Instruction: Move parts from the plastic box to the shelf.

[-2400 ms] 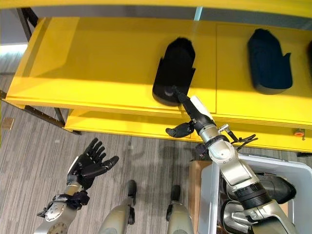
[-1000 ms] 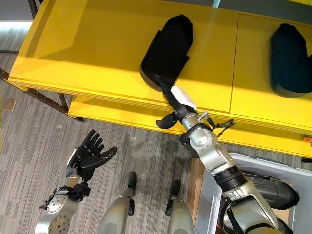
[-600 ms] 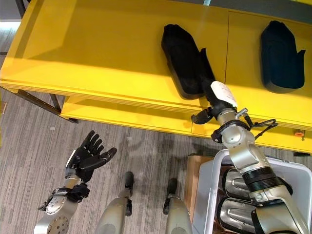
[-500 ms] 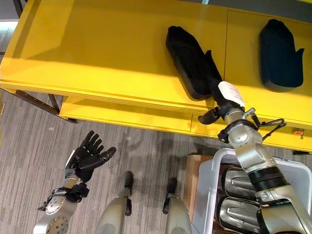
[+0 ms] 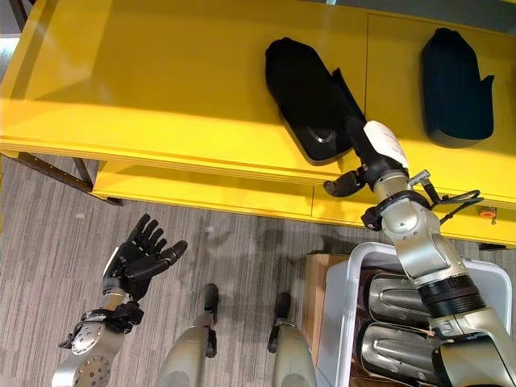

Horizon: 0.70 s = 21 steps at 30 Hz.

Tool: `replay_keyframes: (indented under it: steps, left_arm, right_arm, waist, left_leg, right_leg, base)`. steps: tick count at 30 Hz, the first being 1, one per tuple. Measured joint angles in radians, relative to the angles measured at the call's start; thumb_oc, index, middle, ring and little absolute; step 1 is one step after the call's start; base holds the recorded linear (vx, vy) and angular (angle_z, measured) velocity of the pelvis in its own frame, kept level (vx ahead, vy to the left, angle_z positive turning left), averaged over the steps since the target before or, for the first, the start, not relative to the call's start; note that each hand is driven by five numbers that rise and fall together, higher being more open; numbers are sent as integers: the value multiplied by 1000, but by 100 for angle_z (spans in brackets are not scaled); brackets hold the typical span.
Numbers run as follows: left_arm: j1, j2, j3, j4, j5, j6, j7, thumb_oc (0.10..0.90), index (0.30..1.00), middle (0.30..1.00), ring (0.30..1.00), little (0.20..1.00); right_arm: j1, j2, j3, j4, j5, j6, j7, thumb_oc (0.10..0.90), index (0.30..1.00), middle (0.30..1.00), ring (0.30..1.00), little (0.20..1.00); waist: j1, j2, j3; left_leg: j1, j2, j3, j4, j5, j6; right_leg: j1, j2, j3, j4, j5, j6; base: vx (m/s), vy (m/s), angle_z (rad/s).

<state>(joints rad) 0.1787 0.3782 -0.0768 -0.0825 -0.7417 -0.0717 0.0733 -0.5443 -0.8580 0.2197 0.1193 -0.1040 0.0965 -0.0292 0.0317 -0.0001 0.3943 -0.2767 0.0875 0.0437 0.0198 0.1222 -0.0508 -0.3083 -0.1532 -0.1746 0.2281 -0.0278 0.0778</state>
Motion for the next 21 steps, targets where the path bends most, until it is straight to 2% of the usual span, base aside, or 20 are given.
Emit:
replay_keyframes:
  steps: [6, 13, 21]
  left_arm:
    - [-3, 0, 1, 0, 0, 0, 2, 900, 1000, 1000, 1000, 1000]
    - [-5, 0, 0, 1, 0, 0, 2, 900, 1000, 1000, 1000, 1000]
    - [4, 0, 1, 1, 0, 0, 3, 900, 1000, 1000, 1000, 1000]
  right_arm:
    - [-3, 22, 2, -19, 65, -8, 3, 900, 1000, 1000, 1000, 1000]
    - [-4, 68, 5, -30, 79, -7, 4, 900, 1000, 1000, 1000, 1000]
    - [-4, 70, 4, -30, 97, -7, 3, 900, 1000, 1000, 1000, 1000]
  waist:
    - [7, 0, 0]
    - [24, 0, 0]
    - [27, 0, 0]
  left_leg:
    - [0, -1, -2, 0, 0, 0]
    - [0, -1, -4, 7, 0, 0]
    - [0, -2, -18, 11, 1, -1]
  right_leg:
    - [2, -1, -2, 0, 0, 0]
    - [6, -1, -3, 2, 0, 0]
    - [15, -2, -16, 3, 0, 0]
  base:
    - [0, 0, 0]
    - [0, 0, 0]
    - [-9, 3, 4]
